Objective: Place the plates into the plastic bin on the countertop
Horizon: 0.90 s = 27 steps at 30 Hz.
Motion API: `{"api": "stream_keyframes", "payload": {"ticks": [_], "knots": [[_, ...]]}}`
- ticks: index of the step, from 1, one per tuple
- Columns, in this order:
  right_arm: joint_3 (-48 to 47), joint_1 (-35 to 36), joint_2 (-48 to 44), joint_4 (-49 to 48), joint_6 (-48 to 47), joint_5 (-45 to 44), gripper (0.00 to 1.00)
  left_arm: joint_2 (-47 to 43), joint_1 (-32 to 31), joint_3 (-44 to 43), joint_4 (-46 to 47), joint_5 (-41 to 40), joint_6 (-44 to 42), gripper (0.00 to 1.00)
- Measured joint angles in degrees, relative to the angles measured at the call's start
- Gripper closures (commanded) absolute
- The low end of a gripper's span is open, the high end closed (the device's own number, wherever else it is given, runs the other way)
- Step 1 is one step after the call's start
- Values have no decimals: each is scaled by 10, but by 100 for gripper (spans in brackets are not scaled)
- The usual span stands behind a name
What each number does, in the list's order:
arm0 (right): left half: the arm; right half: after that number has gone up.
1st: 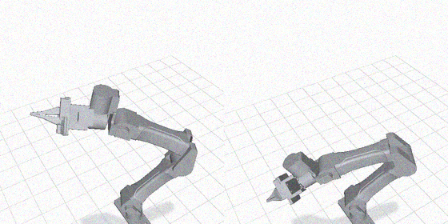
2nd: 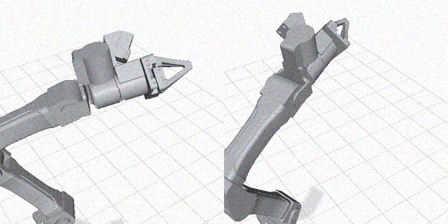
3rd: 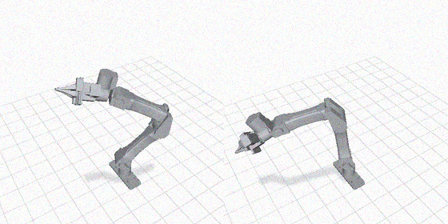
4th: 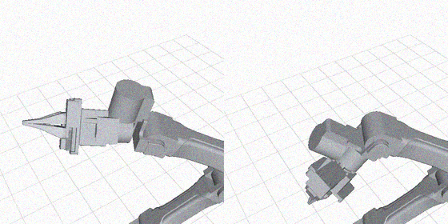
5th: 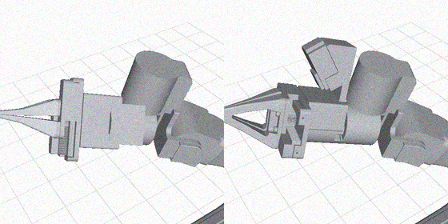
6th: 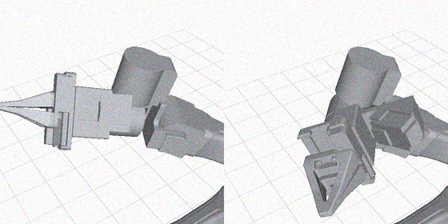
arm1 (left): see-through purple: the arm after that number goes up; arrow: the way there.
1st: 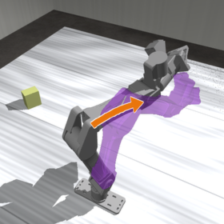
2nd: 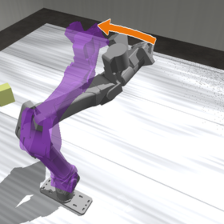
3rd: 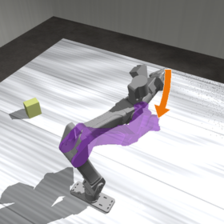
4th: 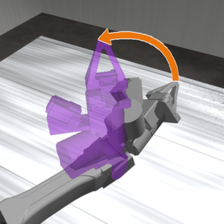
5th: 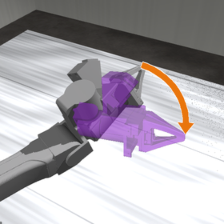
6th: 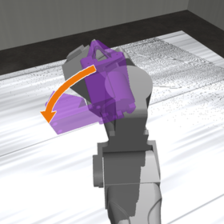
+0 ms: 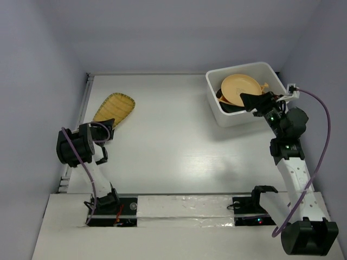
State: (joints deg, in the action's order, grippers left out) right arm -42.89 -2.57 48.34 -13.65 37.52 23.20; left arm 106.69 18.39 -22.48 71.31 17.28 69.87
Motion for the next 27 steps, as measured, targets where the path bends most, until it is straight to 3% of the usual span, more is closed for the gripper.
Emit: {"api": "stream_keyframes", "payload": {"ticks": [3, 6, 7, 9, 10, 13, 18, 19, 21, 22, 24, 25, 27], "knots": [[0, 0, -8, -1, 0, 1, 31, 33, 1, 2, 43, 7, 25, 70], [0, 0, -6, -2, 3, 7, 36, 43, 1, 4, 51, 8, 41, 96], [0, 0, -4, -2, 5, 10, 45, 44, 1, 4, 61, 10, 49, 100], [0, 0, -2, -3, 8, 16, 59, 38, 1, 3, 89, 13, 63, 100], [0, 0, -2, -3, 10, 20, 78, 35, 1, 4, 95, 13, 66, 100], [0, 8, -6, -1, 10, 26, 100, 27, 0, 23, 90, 13, 83, 100], [-2, 88, -17, 14, -5, 18, 100, -55, -26, 64, 51, 5, 89, 100], [-3, 127, -17, 18, -10, 11, 98, -76, -35, 73, 40, 6, 89, 100], [-7, 198, -10, 21, -16, 0, 82, -120, -54, 92, 22, 12, 89, 100], [-10, 235, -2, 21, -18, -9, 57, -144, -63, 101, 14, 17, 89, 100], [-16, 297, 27, 15, -21, -23, 34, -199, -80, 115, -2, 31, 89, 100], [-19, 324, 46, 10, -22, -32, 18, -231, -86, 121, -9, 41, 88, 100], [-23, 356, 86, 7, -22, -45, 6, -305, -98, 124, -24, 66, 79, 100]]}}
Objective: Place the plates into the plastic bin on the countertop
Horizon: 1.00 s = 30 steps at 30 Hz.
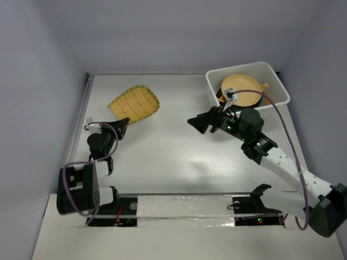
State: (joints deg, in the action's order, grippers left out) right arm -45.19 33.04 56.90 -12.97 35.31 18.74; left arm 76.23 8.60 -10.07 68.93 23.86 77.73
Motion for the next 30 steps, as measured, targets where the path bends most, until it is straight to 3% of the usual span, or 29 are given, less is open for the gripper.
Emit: {"api": "stream_keyframes", "payload": {"ticks": [1, 6, 9, 17, 24, 26, 28, 29, 30], "knots": [[-2, 9, 21, -1, -1, -9, 1, -35, -5, 0, -5, 11, -6, 100], [-12, 24, 101, 1, -1, -42, 0, -257, -29, -31, -118, 66, -74, 100], [-26, 30, 127, 0, -1, -48, 0, -338, -35, -56, -192, 98, -109, 100], [-64, 54, 149, -39, -1, -32, 0, -395, -39, -49, -316, 160, -123, 100], [-79, 57, 203, -44, 1, -50, 2, -411, -59, -49, -332, 210, -108, 100], [-79, 57, 216, -44, 3, -57, 12, -414, -64, -50, -332, 226, -108, 100], [-79, 57, 225, -45, 5, -59, 33, -415, -71, -51, -333, 241, -110, 100], [-79, 57, 228, -47, 7, -59, 76, -414, -72, -54, -337, 248, -113, 100], [-79, 57, 230, -52, 12, -59, 91, -412, -73, -59, -343, 255, -119, 100]]}}
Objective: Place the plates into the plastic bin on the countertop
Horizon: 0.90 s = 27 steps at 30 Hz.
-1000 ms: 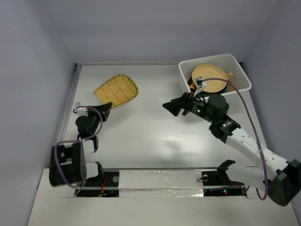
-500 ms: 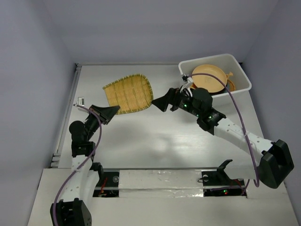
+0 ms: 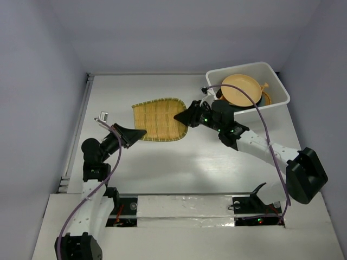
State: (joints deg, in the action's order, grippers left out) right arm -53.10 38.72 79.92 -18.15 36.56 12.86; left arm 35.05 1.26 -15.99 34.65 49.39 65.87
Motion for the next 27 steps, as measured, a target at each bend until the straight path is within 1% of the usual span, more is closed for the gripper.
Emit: {"api": "stream_keyframes", "payload": {"ticks": [1, 2, 3, 4, 7, 9, 10, 11, 12, 13, 15, 16, 19, 23, 27], "knots": [[-1, 0, 0, -3, 7, -1, 100, 2, -1, -6, -13, 0, -15, 93], [-1, -3, -6, -9, 29, 13, 100, 5, 6, -10, -35, -7, -26, 84], [-4, -3, -12, -13, 30, 8, 100, 9, 10, -17, -48, -8, -38, 72], [-6, -1, -19, -12, 28, 2, 100, 12, 6, -29, -75, -4, -58, 54], [-20, 0, -38, 21, 15, -43, 100, 11, 0, -80, -149, -9, -120, 33], [-33, -25, -51, 51, 9, -59, 100, 9, -2, -125, -203, -21, -175, 26], [-39, -50, -59, 65, 4, -64, 100, 7, -4, -146, -231, -31, -202, 19], [-46, -84, -68, 80, -1, -68, 100, 4, -6, -167, -260, -40, -230, 18], [-53, -126, -75, 93, -4, -73, 100, 0, -7, -186, -286, -54, -258, 15], [-60, -166, -79, 103, -8, -82, 100, -2, -9, -196, -309, -67, -283, 6], [-76, -254, -81, 125, -15, -96, 100, -12, -19, -229, -349, -92, -326, 4], [-84, -294, -78, 135, -18, -102, 100, -16, -23, -236, -363, -100, -342, 1], [-108, -390, -55, 159, -23, -104, 100, -25, -38, -242, -398, -123, -386, 1], [-132, -459, 7, 172, -22, -71, 100, -26, -55, -242, -432, -147, -420, 1], [-149, -488, 73, 201, -23, -56, 100, -26, -64, -241, -448, -174, -438, 1]]}}
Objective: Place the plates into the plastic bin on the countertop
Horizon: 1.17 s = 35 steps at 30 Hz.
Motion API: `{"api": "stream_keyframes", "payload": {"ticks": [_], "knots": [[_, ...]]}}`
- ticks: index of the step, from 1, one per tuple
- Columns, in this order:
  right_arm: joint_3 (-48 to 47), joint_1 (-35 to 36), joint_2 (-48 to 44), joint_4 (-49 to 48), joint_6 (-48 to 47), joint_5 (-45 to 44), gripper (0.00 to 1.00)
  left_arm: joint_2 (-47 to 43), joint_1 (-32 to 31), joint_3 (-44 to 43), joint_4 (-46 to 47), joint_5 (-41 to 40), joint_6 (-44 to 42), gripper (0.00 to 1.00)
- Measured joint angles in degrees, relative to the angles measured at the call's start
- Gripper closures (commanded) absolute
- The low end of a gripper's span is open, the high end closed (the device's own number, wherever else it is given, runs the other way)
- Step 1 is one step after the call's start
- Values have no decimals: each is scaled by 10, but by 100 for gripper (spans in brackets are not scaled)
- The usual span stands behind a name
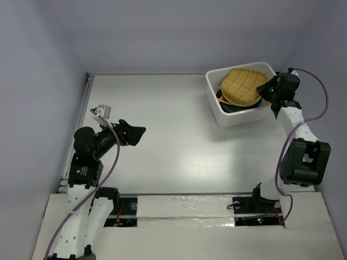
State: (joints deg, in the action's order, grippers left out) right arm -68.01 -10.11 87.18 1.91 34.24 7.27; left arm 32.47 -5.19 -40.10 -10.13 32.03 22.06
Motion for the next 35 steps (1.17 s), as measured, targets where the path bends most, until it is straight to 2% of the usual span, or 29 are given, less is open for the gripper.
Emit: {"api": "stream_keyframes", "payload": {"ticks": [3, 4, 5, 7, 8, 9, 13, 18, 19, 21, 22, 23, 25, 28, 31, 34, 35], "knots": [[-2, -4, 31, 18, 5, 5, 88, 0, -3, 3, -1, -12, -7, 1], [-2, -5, 36, 22, 7, 5, 78, 1, -4, 4, -2, -16, -8, 1], [-2, -6, 39, 24, 10, 4, 54, 1, -6, 4, -1, -18, -9, 1], [-2, -7, 39, 23, 16, 0, 25, 1, -8, 7, 0, -21, -12, 1], [-2, -7, 37, 24, 22, -5, 6, 1, -8, 8, 0, -22, -13, 1], [-2, -8, 34, 19, 26, -11, 0, 2, -8, 8, 0, -22, -14, 1], [23, -7, -29, 10, 31, -46, 0, 3, -8, 9, 0, -21, -17, 1], [89, -8, -175, -11, 47, -75, 0, 4, -8, 9, 6, -14, -16, 1], [105, -8, -209, -17, 52, -73, 3, 4, -8, 9, 9, -10, -15, 1], [144, -8, -278, -47, 63, -55, 31, 4, -8, 6, 14, -4, -11, 1], [168, -8, -314, -60, 71, -42, 54, 4, -8, 4, 18, -2, -9, 1], [191, -8, -349, -71, 76, -29, 85, 3, -8, 1, 19, -1, -6, 1], [240, -8, -430, -83, 99, 6, 99, 0, -8, -8, 28, 1, 1, 1], [271, -8, -544, -69, 111, 37, 98, -9, -8, -25, 45, 2, 12, 1], [264, -8, -649, -43, 110, 51, 91, -18, -8, -49, 61, 2, 20, 1], [236, -8, -724, -27, 104, 60, 77, -26, -8, -71, 86, 4, 29, 1], [227, -8, -737, -28, 102, 65, 65, -27, -8, -75, 93, 5, 31, 1]]}}
